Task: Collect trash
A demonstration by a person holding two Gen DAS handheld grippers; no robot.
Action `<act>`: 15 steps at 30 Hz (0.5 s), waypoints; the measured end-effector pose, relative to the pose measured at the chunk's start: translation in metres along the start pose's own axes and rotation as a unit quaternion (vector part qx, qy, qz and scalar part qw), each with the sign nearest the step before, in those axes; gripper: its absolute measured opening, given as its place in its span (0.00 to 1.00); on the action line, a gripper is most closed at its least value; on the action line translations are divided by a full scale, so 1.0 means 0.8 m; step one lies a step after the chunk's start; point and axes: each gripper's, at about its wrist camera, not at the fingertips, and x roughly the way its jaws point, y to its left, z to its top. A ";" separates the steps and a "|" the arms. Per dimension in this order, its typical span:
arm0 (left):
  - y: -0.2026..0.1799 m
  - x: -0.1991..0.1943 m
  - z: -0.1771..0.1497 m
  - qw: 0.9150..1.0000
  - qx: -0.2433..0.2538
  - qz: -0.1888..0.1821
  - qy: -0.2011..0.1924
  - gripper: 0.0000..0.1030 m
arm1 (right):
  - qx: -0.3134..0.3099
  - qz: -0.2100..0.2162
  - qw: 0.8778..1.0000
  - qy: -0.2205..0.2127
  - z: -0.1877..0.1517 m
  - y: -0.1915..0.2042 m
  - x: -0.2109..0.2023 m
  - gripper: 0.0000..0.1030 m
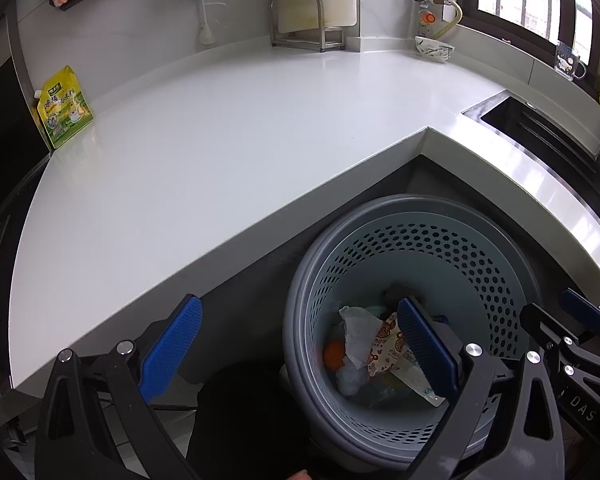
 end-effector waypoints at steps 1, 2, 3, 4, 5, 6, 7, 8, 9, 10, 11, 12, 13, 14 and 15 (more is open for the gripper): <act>0.000 0.000 0.000 1.000 -0.001 -0.001 0.001 0.94 | 0.000 0.000 1.000 0.000 0.000 0.000 0.000 0.64; 0.000 0.000 0.000 1.000 -0.001 -0.002 0.001 0.94 | 0.000 0.000 1.000 0.000 0.000 0.000 0.000 0.64; 0.001 0.001 -0.001 1.000 -0.003 -0.003 0.002 0.94 | 0.000 0.000 1.000 0.000 0.000 0.001 0.000 0.64; 0.001 0.001 -0.001 1.000 -0.003 -0.002 0.003 0.94 | 0.000 0.000 1.000 0.000 0.000 0.001 0.000 0.64; 0.001 0.001 -0.001 1.000 -0.004 -0.002 0.004 0.94 | 0.000 0.000 1.000 0.000 0.000 0.001 0.000 0.64; 0.001 0.002 -0.001 1.000 -0.004 -0.002 0.005 0.94 | 0.000 0.000 1.000 0.000 -0.001 0.001 0.000 0.64; 0.002 0.002 -0.001 1.000 -0.005 -0.002 0.006 0.94 | 0.000 0.000 1.000 0.000 -0.001 0.001 0.000 0.64; 0.002 0.003 -0.002 1.000 -0.006 -0.004 0.007 0.94 | 0.000 0.000 1.000 0.000 -0.001 0.001 0.000 0.64; 0.002 0.003 -0.002 1.000 -0.007 -0.004 0.008 0.94 | 0.000 0.000 1.000 0.000 -0.001 0.001 0.000 0.64; 0.003 0.003 -0.002 1.000 -0.008 -0.005 0.008 0.94 | 0.000 0.000 1.000 0.000 -0.001 0.001 0.000 0.64; 0.003 0.004 -0.002 1.000 -0.008 -0.006 0.009 0.94 | 0.000 -0.001 1.000 0.000 -0.001 0.001 0.000 0.64; 0.003 0.004 -0.003 1.000 -0.008 -0.006 0.009 0.94 | 0.000 0.000 1.000 0.000 -0.001 0.001 0.000 0.64; 0.003 0.004 -0.003 1.000 -0.008 -0.007 0.008 0.94 | 0.001 0.000 1.000 0.000 -0.001 0.001 0.000 0.64; 0.004 0.003 -0.003 1.000 -0.008 -0.007 0.008 0.94 | 0.000 -0.001 1.000 0.000 -0.001 0.001 0.000 0.64; 0.003 0.004 -0.003 1.000 -0.008 -0.007 0.008 0.94 | 0.000 0.000 1.000 0.000 -0.001 0.001 0.000 0.64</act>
